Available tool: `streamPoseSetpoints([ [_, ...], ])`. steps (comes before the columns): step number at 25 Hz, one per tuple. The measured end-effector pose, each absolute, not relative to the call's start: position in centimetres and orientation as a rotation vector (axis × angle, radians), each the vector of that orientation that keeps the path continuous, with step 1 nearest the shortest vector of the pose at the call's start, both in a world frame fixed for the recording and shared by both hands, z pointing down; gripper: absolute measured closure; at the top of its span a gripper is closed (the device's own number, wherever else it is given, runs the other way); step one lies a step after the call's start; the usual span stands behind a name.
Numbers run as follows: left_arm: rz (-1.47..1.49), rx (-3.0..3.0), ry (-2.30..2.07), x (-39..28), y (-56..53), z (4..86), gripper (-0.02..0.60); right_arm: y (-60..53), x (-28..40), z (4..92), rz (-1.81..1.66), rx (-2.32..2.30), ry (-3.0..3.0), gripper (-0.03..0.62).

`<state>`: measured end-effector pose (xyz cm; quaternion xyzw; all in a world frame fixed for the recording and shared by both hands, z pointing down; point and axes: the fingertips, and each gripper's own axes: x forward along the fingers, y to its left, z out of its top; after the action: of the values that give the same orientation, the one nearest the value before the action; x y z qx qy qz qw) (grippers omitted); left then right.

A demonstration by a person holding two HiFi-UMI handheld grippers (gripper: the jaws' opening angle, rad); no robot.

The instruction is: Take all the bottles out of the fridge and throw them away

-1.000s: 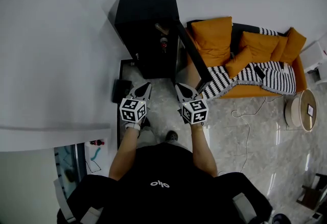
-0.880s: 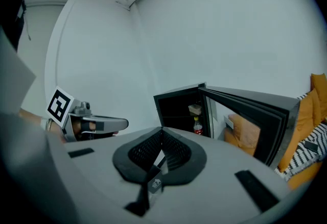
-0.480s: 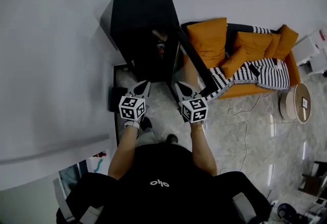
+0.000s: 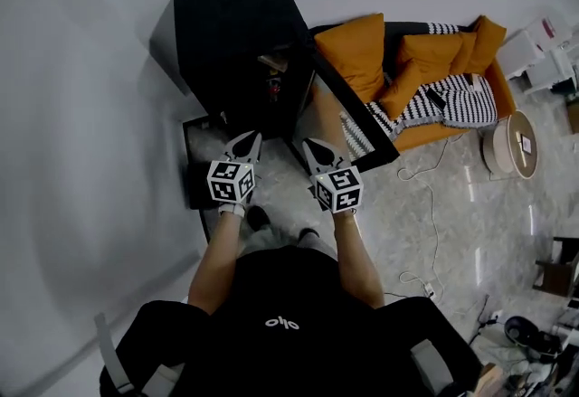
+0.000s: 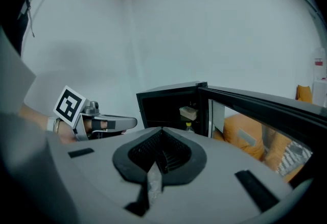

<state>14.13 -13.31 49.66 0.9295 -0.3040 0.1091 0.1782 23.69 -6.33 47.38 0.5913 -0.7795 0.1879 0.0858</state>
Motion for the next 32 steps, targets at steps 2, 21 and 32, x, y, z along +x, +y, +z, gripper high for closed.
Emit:
streamPoseSetpoints([
  [2, 0.313, 2.633, -0.836, 14.4, -14.2, 50.6, 0.580, -6.9, 23.5, 47.9, 0.561, 1.786, -2.301, 0.585],
  [21, 0.450, 2.650, -0.674, 19.3, -20.6, 57.4, 0.419, -13.8, 25.9, 51.3, 0.609, 1.869, -2.237, 0.585],
  [32, 0.384, 2.716, -0.778, 22.9, -28.4, 68.9, 0.322, -20.3, 27.7, 62.9, 0.482, 1.905, -2.233, 0.585],
])
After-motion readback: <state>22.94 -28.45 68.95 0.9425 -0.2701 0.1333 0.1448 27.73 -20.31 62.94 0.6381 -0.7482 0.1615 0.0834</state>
